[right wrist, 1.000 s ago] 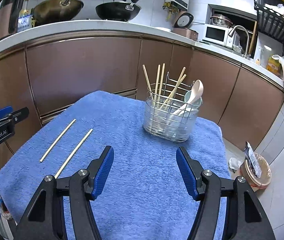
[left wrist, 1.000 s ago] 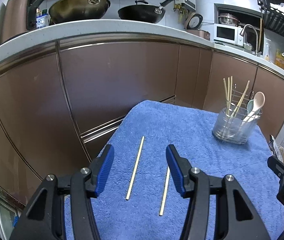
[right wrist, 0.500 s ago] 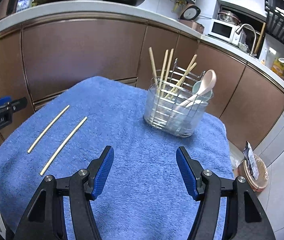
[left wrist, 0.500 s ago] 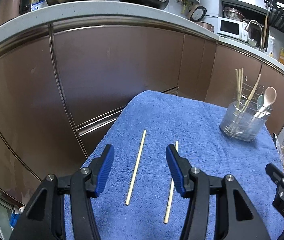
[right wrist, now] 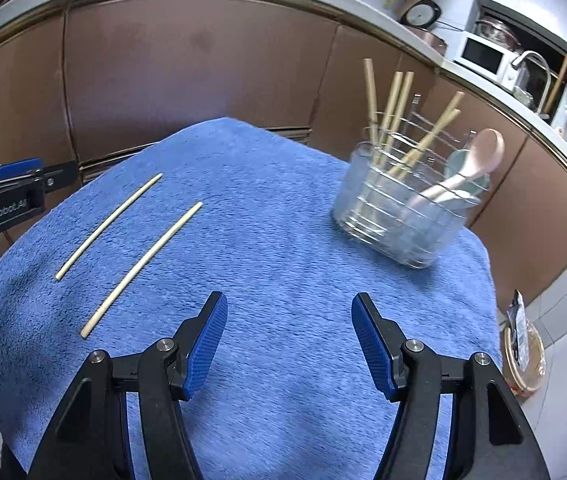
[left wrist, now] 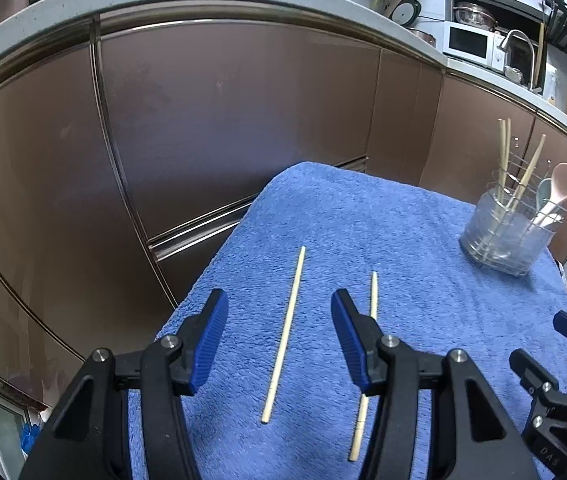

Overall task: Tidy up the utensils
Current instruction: 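Withdraw both open tools from the holder back over the towel, then grasp a chopstick with the left tool while the right tool grasps the last chopstick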

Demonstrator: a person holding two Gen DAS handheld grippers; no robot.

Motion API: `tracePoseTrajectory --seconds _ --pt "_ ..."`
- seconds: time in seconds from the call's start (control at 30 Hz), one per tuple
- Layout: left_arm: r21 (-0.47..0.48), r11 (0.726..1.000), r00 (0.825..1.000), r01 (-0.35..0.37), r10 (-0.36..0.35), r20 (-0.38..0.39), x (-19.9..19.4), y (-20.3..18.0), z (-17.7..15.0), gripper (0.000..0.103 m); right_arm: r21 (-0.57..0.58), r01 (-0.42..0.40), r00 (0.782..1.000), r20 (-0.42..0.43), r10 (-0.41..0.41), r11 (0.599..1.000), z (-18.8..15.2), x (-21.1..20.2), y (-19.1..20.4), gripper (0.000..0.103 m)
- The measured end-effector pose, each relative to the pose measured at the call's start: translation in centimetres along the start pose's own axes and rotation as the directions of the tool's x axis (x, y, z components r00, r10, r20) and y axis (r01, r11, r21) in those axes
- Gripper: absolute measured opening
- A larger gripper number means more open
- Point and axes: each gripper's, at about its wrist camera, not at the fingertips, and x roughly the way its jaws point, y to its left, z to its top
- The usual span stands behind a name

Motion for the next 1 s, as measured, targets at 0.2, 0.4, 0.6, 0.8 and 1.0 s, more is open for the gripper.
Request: tracePoseTrajectory --seconds 0.2,0.4,0.6,0.8,1.0 --pt "-0.010 1.000 1.000 -0.006 0.006 -0.015 1.3 1.0 0.1 0.052 -0.033 -0.059 0.998 -0.004 0.059 0.998 0.9 1.0 1.7 0.064" --pt "0.003 1.000 0.999 0.022 -0.022 -0.047 2.7 1.7 1.2 0.052 -0.033 -0.125 0.992 -0.023 0.124 0.992 1.9 2.2 2.5 0.060" --pt "0.023 0.993 0.983 0.118 -0.114 -0.144 5.3 1.3 2.6 0.052 -0.033 -0.181 0.983 -0.042 0.180 0.983 3.2 3.2 3.3 0.053" --pt "0.058 0.970 0.931 0.234 -0.206 -0.302 9.7 0.4 3.9 0.051 0.083 -0.355 0.924 -0.121 0.363 0.931 5.8 6.4 1.8 0.040" --pt "0.075 0.949 0.877 0.306 -0.251 -0.409 13.3 -0.4 5.0 0.051 0.141 -0.415 0.869 -0.232 0.438 0.899 9.0 11.0 2.3 0.029"
